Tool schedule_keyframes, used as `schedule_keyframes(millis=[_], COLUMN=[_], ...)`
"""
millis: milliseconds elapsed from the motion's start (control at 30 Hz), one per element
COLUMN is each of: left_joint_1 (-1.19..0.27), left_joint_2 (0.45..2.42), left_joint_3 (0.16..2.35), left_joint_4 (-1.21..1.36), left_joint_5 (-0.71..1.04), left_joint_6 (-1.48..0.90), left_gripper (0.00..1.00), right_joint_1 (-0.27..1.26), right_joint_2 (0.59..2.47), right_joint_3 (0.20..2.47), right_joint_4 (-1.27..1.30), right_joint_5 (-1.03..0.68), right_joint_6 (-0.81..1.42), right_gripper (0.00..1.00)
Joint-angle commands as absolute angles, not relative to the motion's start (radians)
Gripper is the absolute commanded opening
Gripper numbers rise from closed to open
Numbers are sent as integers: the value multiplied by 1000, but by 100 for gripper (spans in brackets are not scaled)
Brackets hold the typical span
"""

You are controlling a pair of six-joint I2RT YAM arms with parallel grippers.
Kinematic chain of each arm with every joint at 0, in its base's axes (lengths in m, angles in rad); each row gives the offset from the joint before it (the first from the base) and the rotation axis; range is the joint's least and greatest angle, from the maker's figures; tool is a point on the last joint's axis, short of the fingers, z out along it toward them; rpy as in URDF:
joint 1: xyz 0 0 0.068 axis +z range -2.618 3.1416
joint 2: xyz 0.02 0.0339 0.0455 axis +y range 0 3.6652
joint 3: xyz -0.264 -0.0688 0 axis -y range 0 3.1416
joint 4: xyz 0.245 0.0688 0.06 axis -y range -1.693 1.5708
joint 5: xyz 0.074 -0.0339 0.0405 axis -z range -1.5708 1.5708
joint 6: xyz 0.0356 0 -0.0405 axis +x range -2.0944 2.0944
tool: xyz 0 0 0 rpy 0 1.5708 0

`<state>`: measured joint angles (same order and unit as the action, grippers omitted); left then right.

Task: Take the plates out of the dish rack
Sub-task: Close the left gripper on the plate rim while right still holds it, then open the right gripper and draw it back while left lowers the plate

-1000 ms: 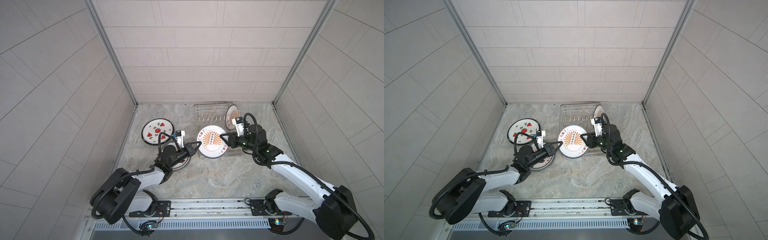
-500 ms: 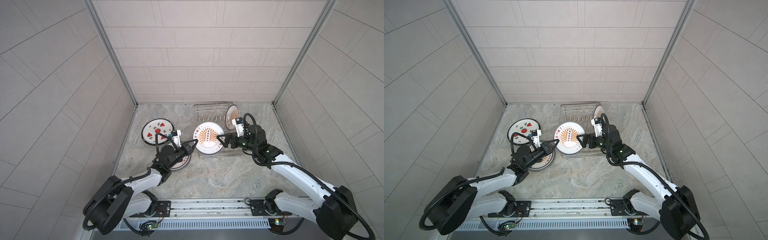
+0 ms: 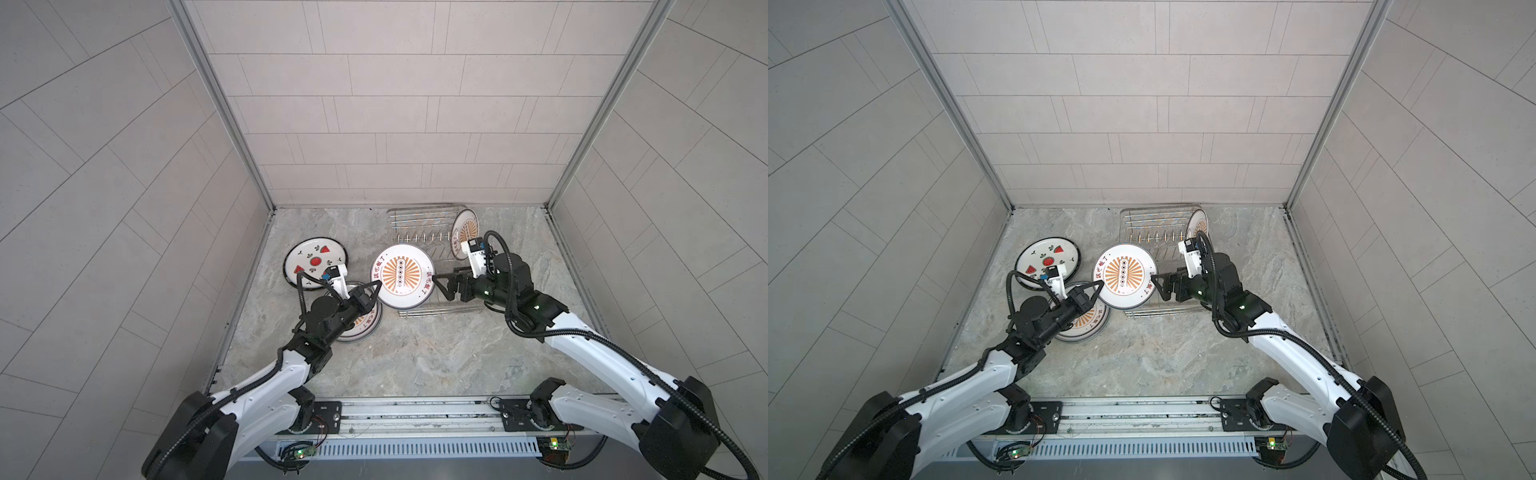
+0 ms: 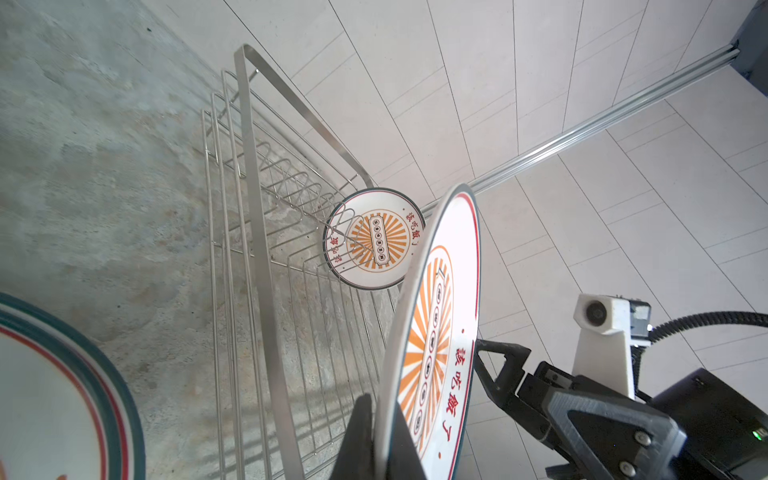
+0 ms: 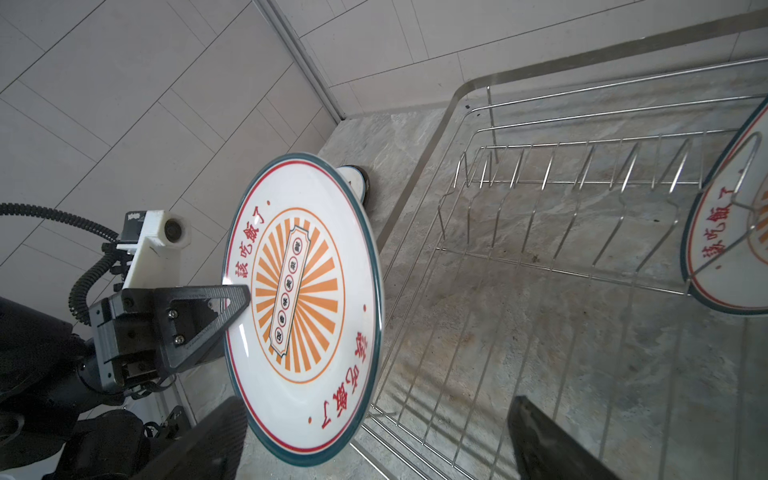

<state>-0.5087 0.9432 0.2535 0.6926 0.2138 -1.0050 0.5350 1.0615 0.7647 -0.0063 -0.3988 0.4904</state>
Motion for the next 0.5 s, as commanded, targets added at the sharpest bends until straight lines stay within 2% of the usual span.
schedule_keyframes(millis=[0, 233, 467], left_joint_1=[-490, -406, -336], left_joint_2=[884, 728, 613], left_joint_3=[237, 242, 230], left_joint_4=[670, 416, 275], left_joint_5=[171, 114, 96], left_joint_6=[-1014, -1045, -1078], left_gripper=[0, 0, 0], right_joint_1=[572, 640, 758], right_joint_2=[1028, 1059, 1133], right_joint_3=[798, 828, 891], right_joint_4=[-17, -34, -56], right_joint_5=[-343, -322, -269], right_joint_6=[421, 367, 259], right_gripper=[99, 99, 97])
